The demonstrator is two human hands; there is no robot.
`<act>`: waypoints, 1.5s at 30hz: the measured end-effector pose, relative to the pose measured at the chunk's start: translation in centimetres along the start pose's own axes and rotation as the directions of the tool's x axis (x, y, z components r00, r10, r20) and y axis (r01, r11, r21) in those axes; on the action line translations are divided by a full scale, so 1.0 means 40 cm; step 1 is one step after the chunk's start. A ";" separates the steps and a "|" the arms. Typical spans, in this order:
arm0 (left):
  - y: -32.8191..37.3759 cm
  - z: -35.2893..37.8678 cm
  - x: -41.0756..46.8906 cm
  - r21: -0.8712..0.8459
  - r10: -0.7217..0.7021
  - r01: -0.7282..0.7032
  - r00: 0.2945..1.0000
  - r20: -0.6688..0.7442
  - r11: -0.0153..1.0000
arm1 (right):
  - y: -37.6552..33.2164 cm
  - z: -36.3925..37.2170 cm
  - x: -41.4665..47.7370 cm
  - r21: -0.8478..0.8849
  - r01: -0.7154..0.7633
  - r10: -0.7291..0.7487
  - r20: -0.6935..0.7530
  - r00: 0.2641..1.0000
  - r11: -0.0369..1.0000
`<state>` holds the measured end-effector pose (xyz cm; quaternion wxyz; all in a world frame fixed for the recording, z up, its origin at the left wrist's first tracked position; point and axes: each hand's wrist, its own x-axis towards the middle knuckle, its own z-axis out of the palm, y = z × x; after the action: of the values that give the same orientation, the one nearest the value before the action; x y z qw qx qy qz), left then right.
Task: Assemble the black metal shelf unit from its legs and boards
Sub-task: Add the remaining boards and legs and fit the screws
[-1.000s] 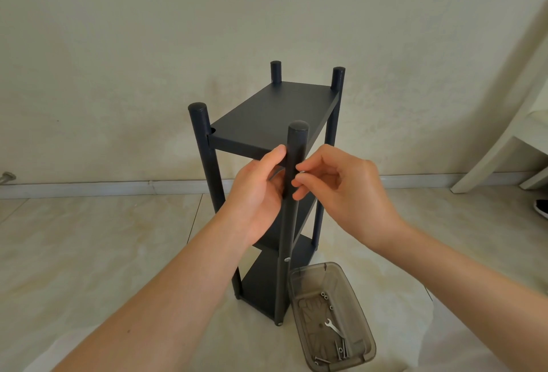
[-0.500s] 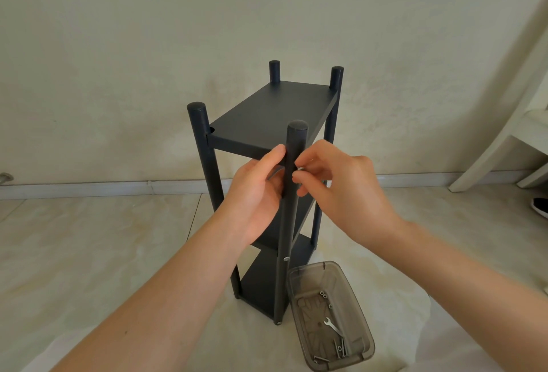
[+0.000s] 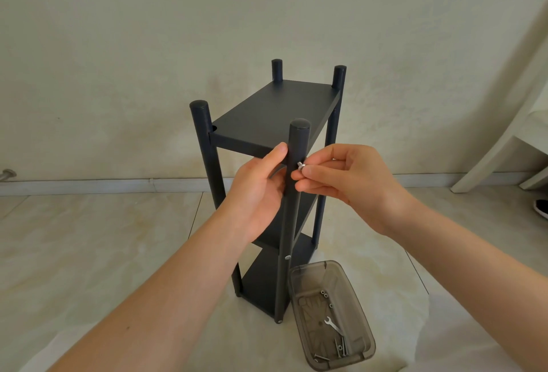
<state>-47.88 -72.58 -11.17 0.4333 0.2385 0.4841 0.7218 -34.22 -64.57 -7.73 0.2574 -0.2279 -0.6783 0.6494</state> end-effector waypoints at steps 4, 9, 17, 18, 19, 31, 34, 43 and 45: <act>-0.004 0.002 0.001 -0.005 0.000 0.000 1.000 0.012 1.000 | 0.005 0.007 0.000 -0.142 0.070 -0.079 -0.057 0.995 0.987; -0.009 0.001 0.005 -0.023 0.014 -0.013 0.999 0.039 1.000 | 0.011 0.016 0.001 -0.278 0.117 -0.151 -0.106 0.983 0.953; -0.011 0.000 0.003 -0.043 0.042 -0.039 0.998 0.049 0.998 | 0.006 0.000 0.011 -0.170 0.004 -0.010 -0.031 0.999 0.985; -0.009 -0.001 0.005 -0.043 0.044 -0.042 0.998 0.050 0.998 | 0.005 -0.001 0.013 -0.206 0.025 -0.030 -0.025 0.999 0.978; -0.008 -0.002 0.006 -0.042 0.047 -0.045 0.998 0.052 0.998 | 0.006 0.001 0.015 -0.251 0.060 -0.070 -0.029 0.997 0.966; -0.002 -0.008 0.007 -0.051 0.040 -0.039 0.999 0.023 0.998 | 0.020 0.019 0.016 -0.401 0.205 -0.247 -0.054 0.968 0.893; 0.002 0.000 0.011 -0.038 0.035 -0.035 0.999 -0.005 0.999 | 0.023 0.025 0.014 -0.446 0.234 -0.284 -0.049 0.957 0.864; 0.009 0.000 0.020 0.011 0.026 -0.025 0.999 -0.021 1.000 | 0.034 0.033 0.011 -0.547 0.296 -0.387 -0.055 0.921 0.783; 0.008 0.001 0.019 0.015 0.023 -0.023 0.999 -0.027 1.000 | 0.034 0.032 0.010 -0.559 0.299 -0.390 -0.048 0.919 0.773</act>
<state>-48.36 -71.94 -10.92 0.4166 0.2373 0.4926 0.7263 -35.38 -65.22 -9.10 0.3513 -0.2144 -0.8406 0.3522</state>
